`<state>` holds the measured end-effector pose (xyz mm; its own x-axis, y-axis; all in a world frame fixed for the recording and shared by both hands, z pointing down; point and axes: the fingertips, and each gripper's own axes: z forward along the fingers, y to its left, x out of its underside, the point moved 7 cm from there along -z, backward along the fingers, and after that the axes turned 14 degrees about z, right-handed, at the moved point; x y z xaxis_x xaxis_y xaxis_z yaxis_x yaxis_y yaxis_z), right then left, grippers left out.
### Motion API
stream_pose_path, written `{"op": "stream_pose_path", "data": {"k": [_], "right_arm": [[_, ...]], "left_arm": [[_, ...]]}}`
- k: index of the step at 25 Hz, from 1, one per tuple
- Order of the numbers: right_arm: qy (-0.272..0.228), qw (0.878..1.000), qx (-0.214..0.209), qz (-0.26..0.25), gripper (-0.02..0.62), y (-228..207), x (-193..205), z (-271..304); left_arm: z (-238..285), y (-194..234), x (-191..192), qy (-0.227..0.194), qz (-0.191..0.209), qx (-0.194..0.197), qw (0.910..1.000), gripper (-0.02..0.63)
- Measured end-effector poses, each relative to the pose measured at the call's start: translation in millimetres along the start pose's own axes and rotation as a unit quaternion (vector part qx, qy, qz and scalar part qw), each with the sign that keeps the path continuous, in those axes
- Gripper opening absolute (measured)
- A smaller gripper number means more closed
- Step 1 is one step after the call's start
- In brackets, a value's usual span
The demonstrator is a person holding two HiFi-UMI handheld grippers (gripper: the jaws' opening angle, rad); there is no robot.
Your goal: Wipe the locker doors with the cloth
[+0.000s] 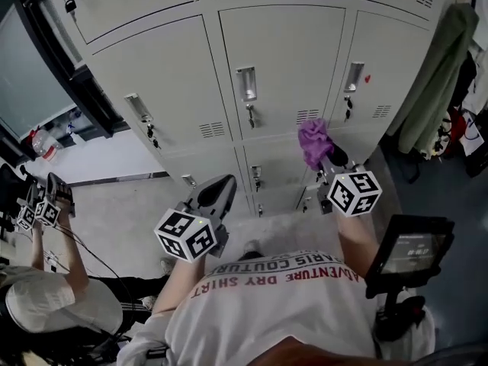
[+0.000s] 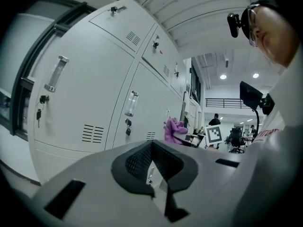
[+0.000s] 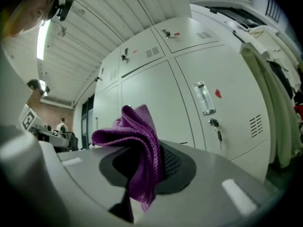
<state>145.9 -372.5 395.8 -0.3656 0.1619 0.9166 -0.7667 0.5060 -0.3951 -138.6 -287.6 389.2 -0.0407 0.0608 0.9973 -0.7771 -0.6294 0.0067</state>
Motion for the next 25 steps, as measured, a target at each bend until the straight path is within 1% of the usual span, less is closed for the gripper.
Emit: {"op": "stream_pose_path", "data": {"k": [4, 7, 9, 12, 15, 17, 20, 22, 25], "right_arm": [[0.065, 0.996, -0.060, -0.010, 0.066, 35.1, 16.6, -38.2], [0.097, 0.992, -0.080, 0.016, 0.066, 52.5, 34.6, -64.6], [0.109, 0.990, -0.084, 0.036, 0.066, 65.0, 46.3, -82.5], [0.125, 0.987, -0.090, 0.037, 0.066, 96.3, 60.7, -117.2], [0.131, 0.986, -0.099, 0.031, 0.066, 144.6, 73.8, -164.3], [0.133, 0.985, -0.100, 0.036, 0.066, 180.3, 84.7, -200.5], [0.147, 0.984, -0.093, 0.040, 0.066, 229.4, 101.9, -257.2], [0.148, 0.984, -0.089, 0.038, 0.066, 256.4, 104.2, -288.8], [0.132, 0.986, -0.087, 0.044, 0.066, 286.8, 96.3, -330.7]], "left_arm": [[-26.8, -25.2, 15.4, 0.006, -0.013, 0.004, 0.9999, 0.002], [-44.2, -43.2, 20.1, 0.012, -0.017, 0.013, 0.9997, 0.002], [-58.3, -56.9, 17.7, 0.012, -0.013, 0.024, 0.9996, 0.002], [-91.7, -79.6, 14.8, 0.012, -0.002, 0.041, 0.9991, 0.002], [-141.7, -101.4, 18.8, 0.016, -0.001, 0.046, 0.9988, 0.002], [-176.8, -119.6, 23.6, 0.023, -0.005, 0.051, 0.9984, 0.002], [-225.4, -154.0, 25.8, 0.026, -0.007, 0.073, 0.9970, 0.002], [-251.4, -174.1, 20.6, 0.020, -0.005, 0.084, 0.9962, 0.002], [-282.2, -203.1, 9.6, 0.010, 0.002, 0.092, 0.9957, 0.002]]}}
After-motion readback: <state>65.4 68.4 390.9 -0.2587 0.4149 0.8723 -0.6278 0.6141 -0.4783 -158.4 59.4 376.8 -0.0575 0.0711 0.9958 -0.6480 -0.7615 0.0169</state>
